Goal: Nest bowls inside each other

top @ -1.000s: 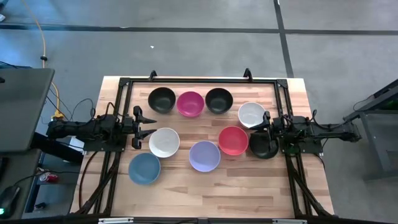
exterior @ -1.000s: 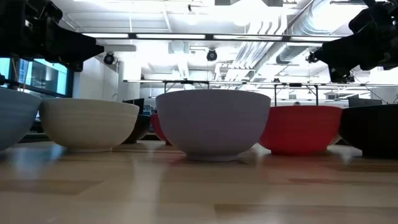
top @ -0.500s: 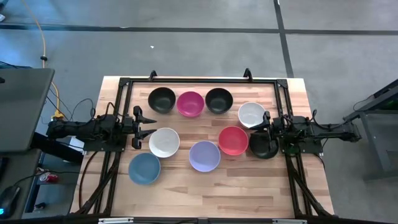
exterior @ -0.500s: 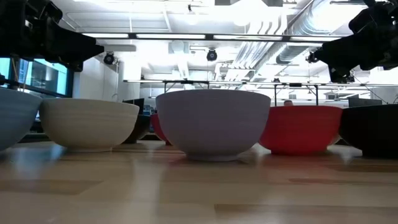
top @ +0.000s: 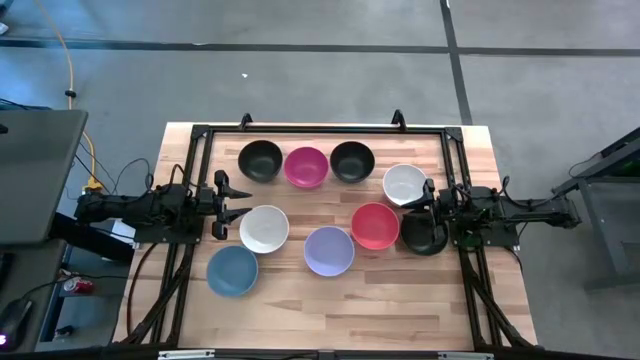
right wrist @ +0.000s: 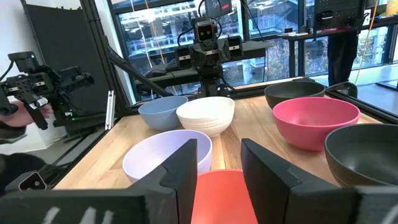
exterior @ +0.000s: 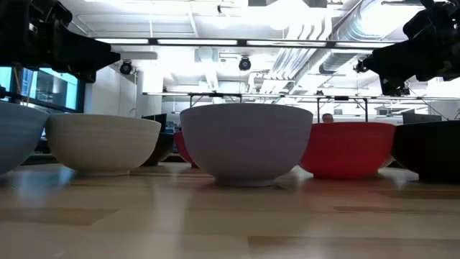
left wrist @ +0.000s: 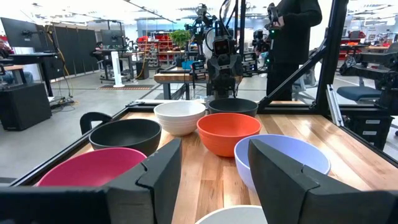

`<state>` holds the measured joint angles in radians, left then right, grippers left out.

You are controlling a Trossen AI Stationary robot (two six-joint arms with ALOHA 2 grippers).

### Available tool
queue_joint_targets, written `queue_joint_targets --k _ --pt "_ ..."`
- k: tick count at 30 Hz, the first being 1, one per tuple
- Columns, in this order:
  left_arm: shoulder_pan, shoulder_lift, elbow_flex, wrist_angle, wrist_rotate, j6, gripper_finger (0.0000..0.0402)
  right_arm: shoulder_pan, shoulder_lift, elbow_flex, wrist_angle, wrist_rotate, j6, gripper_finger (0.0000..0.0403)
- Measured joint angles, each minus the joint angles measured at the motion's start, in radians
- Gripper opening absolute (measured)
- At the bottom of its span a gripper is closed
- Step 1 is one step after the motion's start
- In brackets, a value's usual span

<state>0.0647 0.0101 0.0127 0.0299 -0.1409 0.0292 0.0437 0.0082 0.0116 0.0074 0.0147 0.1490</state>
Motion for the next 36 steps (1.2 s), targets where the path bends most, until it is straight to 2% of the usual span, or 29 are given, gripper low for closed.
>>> queue_joint_targets --k 8,17,27,32,36 --pt "0.000 0.000 0.000 0.039 -0.007 0.058 0.0172 0.000 0.000 0.000 0.000 0.000 0.000 0.0114" --pt "0.000 0.000 0.000 0.044 0.057 -0.185 0.0172 0.000 0.000 0.000 0.004 0.000 0.000 0.0114" --pt "0.000 0.000 0.000 0.044 0.051 -0.308 0.0172 0.000 -0.001 0.000 0.028 0.004 0.041 0.0114" --pt "0.000 0.000 0.000 0.043 0.051 -0.314 0.0172 0.000 0.000 0.000 0.045 0.004 0.199 0.0114" --pt "0.000 0.000 0.000 0.044 0.020 -0.314 0.0172 0.000 0.000 0.000 0.126 0.013 0.206 0.0114"
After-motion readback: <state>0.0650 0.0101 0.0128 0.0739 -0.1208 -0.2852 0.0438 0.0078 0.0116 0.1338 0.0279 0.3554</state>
